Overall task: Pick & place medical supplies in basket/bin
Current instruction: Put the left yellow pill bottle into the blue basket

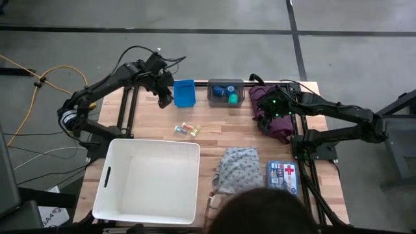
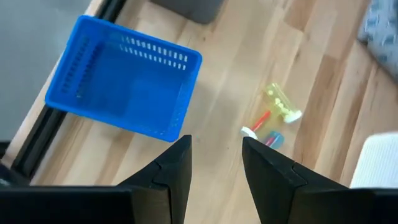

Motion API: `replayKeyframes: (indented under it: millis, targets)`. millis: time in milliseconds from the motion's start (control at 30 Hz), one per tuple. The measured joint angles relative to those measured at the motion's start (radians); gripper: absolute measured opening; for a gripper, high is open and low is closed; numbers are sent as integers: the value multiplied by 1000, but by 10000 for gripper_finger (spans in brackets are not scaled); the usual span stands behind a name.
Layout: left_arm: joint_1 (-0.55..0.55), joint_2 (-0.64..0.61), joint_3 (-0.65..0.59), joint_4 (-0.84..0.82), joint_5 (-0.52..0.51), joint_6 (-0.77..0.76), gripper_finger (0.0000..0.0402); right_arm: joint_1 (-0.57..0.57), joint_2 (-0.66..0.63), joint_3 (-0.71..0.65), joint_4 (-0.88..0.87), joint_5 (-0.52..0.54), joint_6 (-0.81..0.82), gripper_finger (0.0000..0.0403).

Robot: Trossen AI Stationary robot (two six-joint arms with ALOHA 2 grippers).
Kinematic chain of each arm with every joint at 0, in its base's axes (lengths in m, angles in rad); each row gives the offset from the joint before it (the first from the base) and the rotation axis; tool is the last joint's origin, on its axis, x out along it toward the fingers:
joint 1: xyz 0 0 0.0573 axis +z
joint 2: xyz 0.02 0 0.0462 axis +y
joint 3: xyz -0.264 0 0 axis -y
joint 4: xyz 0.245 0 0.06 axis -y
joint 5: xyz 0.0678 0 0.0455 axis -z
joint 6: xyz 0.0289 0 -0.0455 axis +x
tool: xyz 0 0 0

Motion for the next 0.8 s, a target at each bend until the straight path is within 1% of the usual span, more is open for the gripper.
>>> replayKeyframes:
  millis: [167,433,633,800]
  targets:
    - [-32,6,0,-8,-6,58,136,0,0,0,0,0,0,235]
    - [-43,6,0,-58,-33,60,136,0,0,0,0,0,0,236]
    - [-48,14,0,-21,-29,153,136,0,0,0,0,0,0,236]
    - [-78,71,0,15,-16,193,136,0,0,0,0,0,0,236]
